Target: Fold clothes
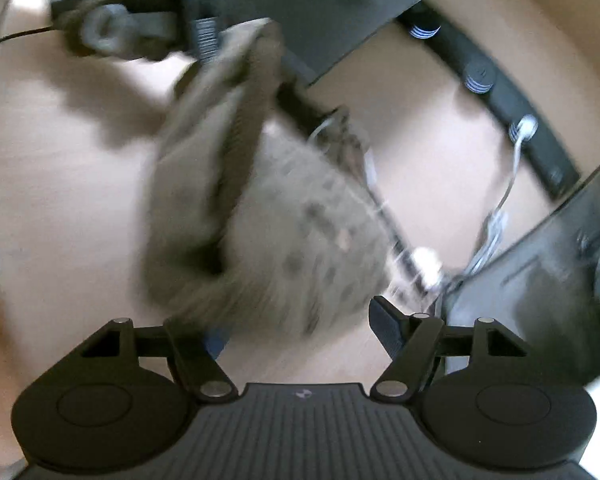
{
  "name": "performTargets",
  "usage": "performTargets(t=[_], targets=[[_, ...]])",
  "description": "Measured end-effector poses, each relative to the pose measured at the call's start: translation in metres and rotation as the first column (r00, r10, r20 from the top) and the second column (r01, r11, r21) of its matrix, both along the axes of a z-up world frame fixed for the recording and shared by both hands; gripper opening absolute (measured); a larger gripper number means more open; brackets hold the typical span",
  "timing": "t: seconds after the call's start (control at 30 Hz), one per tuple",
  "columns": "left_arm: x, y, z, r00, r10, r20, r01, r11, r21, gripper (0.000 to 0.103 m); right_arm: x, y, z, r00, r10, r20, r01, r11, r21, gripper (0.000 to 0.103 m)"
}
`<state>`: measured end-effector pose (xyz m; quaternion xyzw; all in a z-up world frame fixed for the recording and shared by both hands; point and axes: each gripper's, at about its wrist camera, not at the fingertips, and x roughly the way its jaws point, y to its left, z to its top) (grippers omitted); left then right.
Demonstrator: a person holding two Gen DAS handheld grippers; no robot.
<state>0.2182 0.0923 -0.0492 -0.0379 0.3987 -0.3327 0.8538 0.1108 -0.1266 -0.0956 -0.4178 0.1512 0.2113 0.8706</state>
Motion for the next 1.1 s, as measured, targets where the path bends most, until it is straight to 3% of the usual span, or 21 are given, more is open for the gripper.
performTargets(t=[0.03, 0.07, 0.1, 0.2, 0.3, 0.43, 0.53, 0.63, 0.67, 0.77, 0.8, 0.87, 0.93, 1.03, 1.1], targets=[[-0.004, 0.002, 0.002, 1.0, 0.018, 0.012, -0.018, 1.0, 0.008, 0.043, 0.005, 0.004, 0.001, 1.0, 0.011, 0.013, -0.011, 1.0, 0.016, 0.064], [-0.007, 0.003, 0.002, 0.999, 0.03, 0.024, -0.031, 0.999, 0.017, 0.044, 0.004, 0.005, 0.004, 1.0, 0.03, -0.004, -0.03, 0.999, 0.034, 0.043], [-0.009, 0.002, 0.002, 0.999, 0.032, 0.035, -0.033, 0.999, 0.024, 0.044, 0.003, 0.007, 0.007, 0.999, 0.05, -0.021, -0.049, 0.997, 0.052, 0.03], [-0.023, 0.003, 0.004, 0.999, 0.004, 0.039, -0.006, 0.999, 0.036, 0.042, -0.001, 0.01, 0.017, 0.992, 0.099, -0.078, -0.09, 0.99, 0.113, 0.026], [-0.05, 0.005, 0.015, 0.997, -0.075, 0.0, 0.075, 0.997, -0.012, 0.041, -0.015, -0.005, 0.037, 0.977, 0.085, -0.195, -0.039, 0.972, 0.233, 0.024], [-0.086, 0.018, 0.05, 0.981, -0.192, 0.014, 0.192, 0.966, -0.171, 0.043, -0.036, -0.035, 0.087, 0.937, 0.13, -0.325, 0.025, 0.902, 0.432, 0.023], [-0.072, 0.028, 0.06, 0.991, -0.124, 0.05, 0.131, 0.978, -0.163, 0.052, -0.003, -0.043, 0.108, 0.929, 0.125, -0.349, 0.082, 0.848, 0.524, 0.024], [-0.04, 0.042, 0.05, 0.999, 0.033, 0.033, -0.029, 0.994, -0.11, 0.061, 0.034, -0.043, 0.107, 0.93, 0.062, -0.362, 0.162, 0.816, 0.555, 0.034], [-0.029, 0.046, 0.043, 0.995, 0.095, 0.017, -0.093, 0.993, -0.078, 0.061, 0.051, -0.035, 0.098, 0.93, 0.009, -0.368, 0.205, 0.817, 0.539, 0.043], [-0.003, 0.057, 0.023, 0.964, 0.265, -0.031, -0.264, 0.964, 0.026, 0.061, 0.098, -0.013, 0.067, 0.909, -0.124, -0.399, 0.322, 0.815, 0.481, 0.056], [0.001, 0.062, 0.019, 0.955, 0.293, -0.048, -0.292, 0.956, 0.03, 0.062, 0.112, -0.005, 0.06, 0.898, -0.158, -0.411, 0.357, 0.808, 0.469, 0.056], [0.0, 0.072, 0.018, 0.948, 0.312, -0.069, -0.313, 0.95, -0.007, 0.077, 0.127, 0.005, 0.056, 0.883, -0.205, -0.423, 0.406, 0.784, 0.469, 0.057], [-0.007, 0.078, 0.021, 0.947, 0.313, -0.066, -0.316, 0.948, -0.037, 0.086, 0.137, 0.013, 0.055, 0.868, -0.251, -0.428, 0.448, 0.768, 0.457, 0.058], [-0.012, 0.083, 0.033, 0.944, 0.329, -0.026, -0.33, 0.943, -0.038, 0.087, 0.153, 0.016, 0.049, 0.832, -0.32, -0.453, 0.518, 0.74, 0.43, 0.068], [-0.012, 0.086, 0.049, 0.935, 0.354, 0.036, -0.351, 0.934, -0.065, 0.087, 0.155, 0.009, 0.046, 0.798, -0.363, -0.48, 0.574, 0.7, 0.425, 0.079]])
